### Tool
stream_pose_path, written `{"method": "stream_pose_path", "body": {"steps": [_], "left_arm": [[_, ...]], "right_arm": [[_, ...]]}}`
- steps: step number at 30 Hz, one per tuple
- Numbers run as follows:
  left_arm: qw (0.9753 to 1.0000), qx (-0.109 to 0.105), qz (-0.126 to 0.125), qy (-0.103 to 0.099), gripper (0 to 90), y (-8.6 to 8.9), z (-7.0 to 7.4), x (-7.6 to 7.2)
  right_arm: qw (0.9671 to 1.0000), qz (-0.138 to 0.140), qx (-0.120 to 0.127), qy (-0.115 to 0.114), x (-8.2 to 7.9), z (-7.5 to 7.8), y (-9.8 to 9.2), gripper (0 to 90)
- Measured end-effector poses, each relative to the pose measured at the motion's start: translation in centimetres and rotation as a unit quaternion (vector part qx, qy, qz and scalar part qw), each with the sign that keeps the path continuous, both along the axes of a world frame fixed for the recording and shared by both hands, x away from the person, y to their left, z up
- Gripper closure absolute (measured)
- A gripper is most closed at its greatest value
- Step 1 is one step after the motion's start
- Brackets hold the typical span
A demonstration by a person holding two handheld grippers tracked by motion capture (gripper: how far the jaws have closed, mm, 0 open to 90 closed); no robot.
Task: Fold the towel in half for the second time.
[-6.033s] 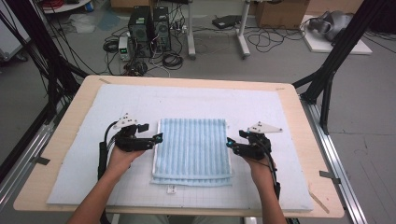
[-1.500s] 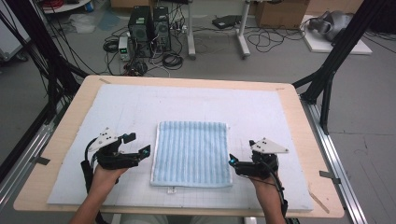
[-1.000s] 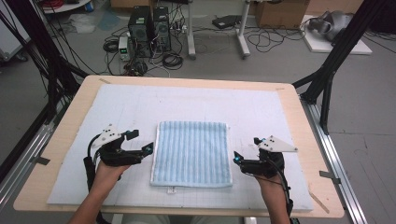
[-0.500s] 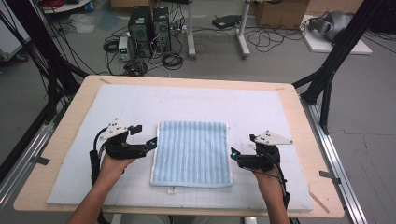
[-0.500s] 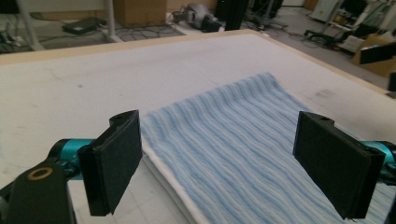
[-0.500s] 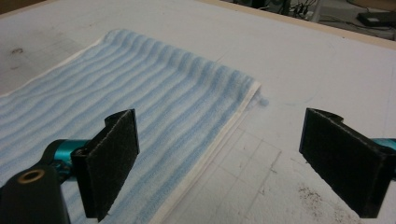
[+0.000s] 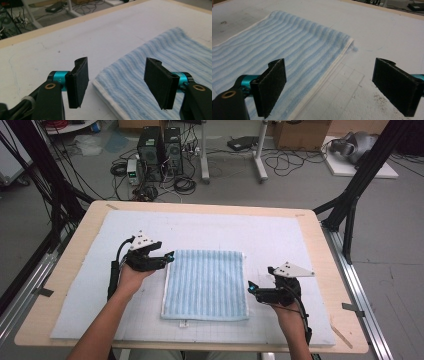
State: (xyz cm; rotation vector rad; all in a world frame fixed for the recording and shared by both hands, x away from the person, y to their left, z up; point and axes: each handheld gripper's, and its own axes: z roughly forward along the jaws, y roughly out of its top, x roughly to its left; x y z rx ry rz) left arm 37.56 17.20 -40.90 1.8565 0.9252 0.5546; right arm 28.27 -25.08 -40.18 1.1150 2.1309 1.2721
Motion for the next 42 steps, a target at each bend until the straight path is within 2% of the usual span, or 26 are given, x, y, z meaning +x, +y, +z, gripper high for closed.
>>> {"method": "stream_pose_path", "body": {"steps": [3, 4, 5, 6, 9, 11, 12, 15, 17, 19, 22, 25, 28, 34, 36, 42], "left_arm": [[0.9999, -0.005, 0.012, 0.002, 43.5, 0.0, -0.8, 1.1], [0.9998, -0.007, 0.015, 0.013, 43.9, 0.0, -1.0, 1.5], [0.9996, -0.005, 0.02, 0.021, 43.8, -0.1, -1.1, 1.8], [0.9995, -0.002, 0.024, 0.021, 43.0, -0.2, -1.2, 2.1], [0.9991, 0.007, 0.022, 0.035, 43.2, -0.8, -1.4, 3.1], [0.9992, 0.005, 0.023, 0.032, 44.2, -1.1, -1.8, 3.5], [0.9988, 0.012, 0.025, 0.041, 45.3, -1.2, -2.3, 3.7], [0.9973, 0.029, 0.031, 0.06, 47.2, -1.2, -3.2, 4.1], [0.9972, 0.027, 0.032, 0.063, 48.7, -1.2, -3.3, 4.2], [0.997, 0.034, 0.032, 0.062, 51.5, -1.3, -3.5, 4.2], [0.9959, 0.044, 0.031, 0.073, 55.6, -1.3, -3.8, 4.3], [0.995, 0.05, 0.026, 0.082, 60.4, -1.4, -4.2, 4.4], [0.9954, 0.056, 0.019, 0.076, 66.7, -1.7, -4.1, 4.2], [0.9957, 0.06, 0.005, 0.071, 78.8, -2.0, -4.2, 4.1], [0.9956, 0.064, 0.005, 0.069, 82.2, -2.2, -4.1, 4.0], [0.9956, 0.061, 0.004, 0.071, 83.7, -2.1, -4.2, 4.0]], "right_arm": [[1.0, 0.002, -0.003, 0.003, 0.0, -0.1, -0.1, 11.1], [1.0, 0.004, -0.005, 0.004, -0.1, -0.1, -0.1, 11.2], [1.0, 0.004, -0.004, 0.004, -0.1, -0.2, -0.1, 11.1], [1.0, 0.004, -0.005, 0.004, -0.1, -0.2, -0.1, 11.2], [1.0, 0.004, -0.006, 0.005, 0.1, -0.1, -0.1, 11.2], [1.0, 0.003, -0.005, 0.007, 0.1, -0.1, 0.0, 11.2], [1.0, 0.004, -0.005, 0.006, 0.2, -0.1, 0.0, 11.2], [0.9999, 0.007, -0.009, 0.009, 0.4, 0.0, 0.1, 11.3], [0.9999, 0.007, -0.01, 0.011, 0.6, 0.1, 0.2, 11.3], [0.9998, 0.007, -0.011, 0.011, 0.8, 0.1, 0.2, 11.3], [0.9998, 0.008, -0.014, 0.013, 1.5, 0.2, 0.5, 11.3], [0.9996, 0.009, -0.02, 0.018, 2.5, 0.2, 1.0, 11.4], [0.9992, 0.007, -0.029, 0.026, 4.0, 0.1, 1.5, 13.7], [0.9982, -0.012, -0.045, 0.036, 7.2, -0.1, 2.2, 17.3], [0.9977, -0.013, -0.05, 0.045, 8.3, -0.2, 2.5, 23.6], [0.9962, -0.005, -0.049, 0.072, 11.3, -1.2, 3.3, 34.3]]}}
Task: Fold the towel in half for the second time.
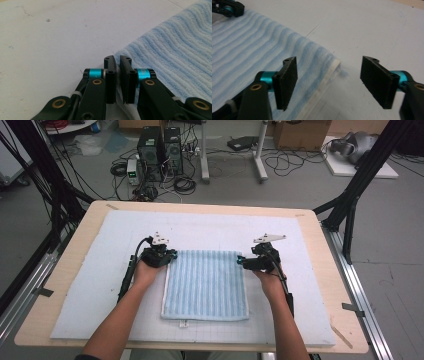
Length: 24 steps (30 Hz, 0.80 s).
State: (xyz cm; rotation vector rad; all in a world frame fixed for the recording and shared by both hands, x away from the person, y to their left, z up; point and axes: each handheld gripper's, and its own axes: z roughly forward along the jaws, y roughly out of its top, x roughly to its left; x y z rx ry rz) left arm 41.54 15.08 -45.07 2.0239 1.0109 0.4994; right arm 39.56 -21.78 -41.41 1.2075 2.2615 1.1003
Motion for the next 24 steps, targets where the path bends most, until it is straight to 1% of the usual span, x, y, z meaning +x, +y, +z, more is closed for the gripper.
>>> {"method": "stream_pose_path", "body": {"steps": [3, 5, 6, 10, 12, 17, 19, 20, 21, 22, 23, 24], "left_arm": [[1.0, 0.0, 0.0, 0.0, 83.9, 0.0, 0.0, 0.0], [1.0, -0.003, 0.003, 0.003, 84.3, 0.0, 0.0, 0.0], [1.0, -0.003, 0.002, 0.003, 84.4, 0.0, 0.0, 0.0], [0.9999, -0.009, 0.003, 0.006, 84.5, 0.1, 0.0, 0.0], [0.9999, -0.01, 0.003, 0.006, 84.5, 0.1, 0.0, 0.0], [0.9999, -0.012, 0.003, 0.006, 84.6, 0.1, 0.0, 0.0], [0.9999, -0.011, 0.002, 0.008, 84.7, 0.2, 0.0, 0.0], [0.9998, -0.015, 0.004, 0.008, 84.8, 0.3, 0.0, 0.1], [0.9996, -0.023, 0.009, 0.012, 85.0, 0.3, 0.0, 0.0], [0.9994, -0.029, 0.013, 0.011, 85.1, 0.5, 0.2, 0.1], [0.9988, -0.044, 0.019, 0.004, 85.1, 0.6, 0.4, 0.0], [0.9984, -0.052, 0.022, -0.004, 85.2, 0.6, 0.7, 0.0]], "right_arm": [[0.9999, 0.0, -0.009, 0.015, 1.3, -0.7, 0.6, 38.8], [0.9998, 0.005, -0.004, 0.021, 1.9, -1.2, 0.9, 42.2], [0.9997, 0.006, -0.004, 0.023, 2.1, -1.5, 1.0, 42.7], [0.999, 0.011, -0.017, 0.039, 2.5, -2.4, 1.4, 48.7], [0.9987, 0.015, -0.019, 0.044, 2.6, -2.6, 1.4, 52.3], [0.9985, 0.026, -0.022, 0.043, 2.6, -2.6, 1.6, 68.8], [0.9984, 0.026, -0.019, 0.046, 2.5, -2.5, 1.7, 79.2], [0.9985, 0.028, -0.019, 0.043, 2.5, -2.5, 1.7, 83.2], [0.9986, 0.026, -0.018, 0.043, 2.4, -2.4, 1.8, 84.5], [0.9987, 0.025, -0.02, 0.04, 2.4, -2.4, 1.8, 85.2], [0.999, 0.022, -0.019, 0.035, 2.4, -2.3, 1.8, 85.6], [0.9994, 0.017, -0.017, 0.026, 2.3, -2.1, 1.8, 85.7]]}}
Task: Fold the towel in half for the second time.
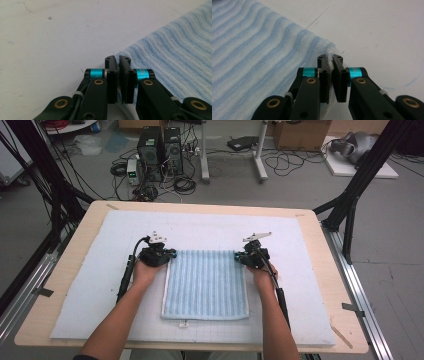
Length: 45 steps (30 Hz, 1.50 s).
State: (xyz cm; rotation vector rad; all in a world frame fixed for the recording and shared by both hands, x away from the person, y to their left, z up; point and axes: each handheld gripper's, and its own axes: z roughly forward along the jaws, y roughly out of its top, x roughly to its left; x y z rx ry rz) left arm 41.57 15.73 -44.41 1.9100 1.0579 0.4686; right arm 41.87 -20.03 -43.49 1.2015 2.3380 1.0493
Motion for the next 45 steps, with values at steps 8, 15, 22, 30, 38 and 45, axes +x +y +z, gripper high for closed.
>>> {"method": "stream_pose_path", "body": {"steps": [8, 15, 22, 30, 38, 45], "left_arm": [[0.9992, -0.034, 0.001, -0.019, 85.2, 0.8, 1.4, -0.6], [0.9975, -0.063, -0.003, -0.03, 85.0, 1.2, 2.4, -2.5], [0.9955, -0.083, -0.02, -0.042, 84.7, 1.5, 3.2, -4.8], [0.9938, -0.093, -0.041, -0.045, 84.6, 1.9, 3.2, -7.6], [0.9926, -0.09, -0.058, -0.057, 84.7, 2.0, 3.3, -10.5], [0.9908, -0.096, -0.07, -0.065, 85.3, 2.1, 2.9, -13.2]], "right_arm": [[0.9985, -0.021, 0.023, -0.046, -0.7, 1.3, 0.0, 85.8], [0.9966, -0.014, 0.033, -0.074, -2.8, 2.5, -0.1, 85.2], [0.9948, -0.006, 0.045, -0.092, -5.1, 3.4, -0.5, 85.1], [0.9932, 0.01, 0.048, -0.105, -7.9, 3.6, -0.6, 85.0], [0.9916, 0.018, 0.069, -0.108, -10.0, 3.1, -1.5, 84.5], [0.9904, 0.027, 0.08, -0.109, -12.4, 2.4, -1.8, 84.5]]}}
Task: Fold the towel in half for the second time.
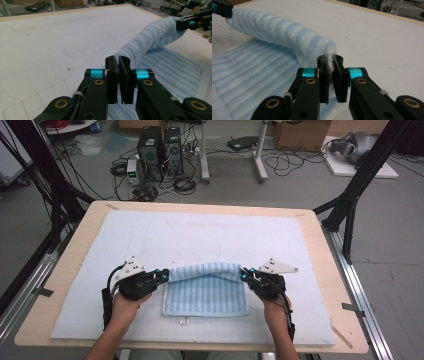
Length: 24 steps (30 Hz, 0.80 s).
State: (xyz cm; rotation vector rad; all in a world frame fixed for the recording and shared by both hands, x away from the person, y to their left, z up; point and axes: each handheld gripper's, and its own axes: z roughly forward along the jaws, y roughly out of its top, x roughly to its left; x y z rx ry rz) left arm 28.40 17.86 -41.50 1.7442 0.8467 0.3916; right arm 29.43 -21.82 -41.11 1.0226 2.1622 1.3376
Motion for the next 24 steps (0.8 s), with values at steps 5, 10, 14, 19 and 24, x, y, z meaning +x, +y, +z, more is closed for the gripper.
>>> {"method": "stream_pose_path", "body": {"steps": [5, 10, 14, 19, 24], "left_arm": [[1.0, -0.002, -0.006, 0.003, 85.3, 0.3, -0.6, -1.5], [0.9999, -0.004, -0.015, 0.007, 85.3, 0.4, -1.1, -2.7], [0.9997, 0.003, -0.024, 0.01, 85.3, 0.3, -1.6, -3.7], [0.9996, 0.014, -0.022, 0.012, 85.1, 0.5, -2.2, -4.3], [0.9994, 0.021, -0.023, 0.018, 84.1, 0.7, -2.7, -4.6]], "right_arm": [[0.9999, 0.01, -0.009, -0.007, -1.8, -0.4, -0.2, 84.5], [0.9996, 0.018, -0.018, -0.007, -3.3, -1.0, -0.4, 84.5], [0.9994, 0.024, -0.026, -0.002, -3.9, -1.7, -0.5, 84.6], [0.999, 0.031, -0.031, 0.006, -4.8, -2.4, -0.5, 84.2], [0.9979, 0.04, -0.051, 0.001, -5.8, -2.7, -0.4, 83.9]]}}
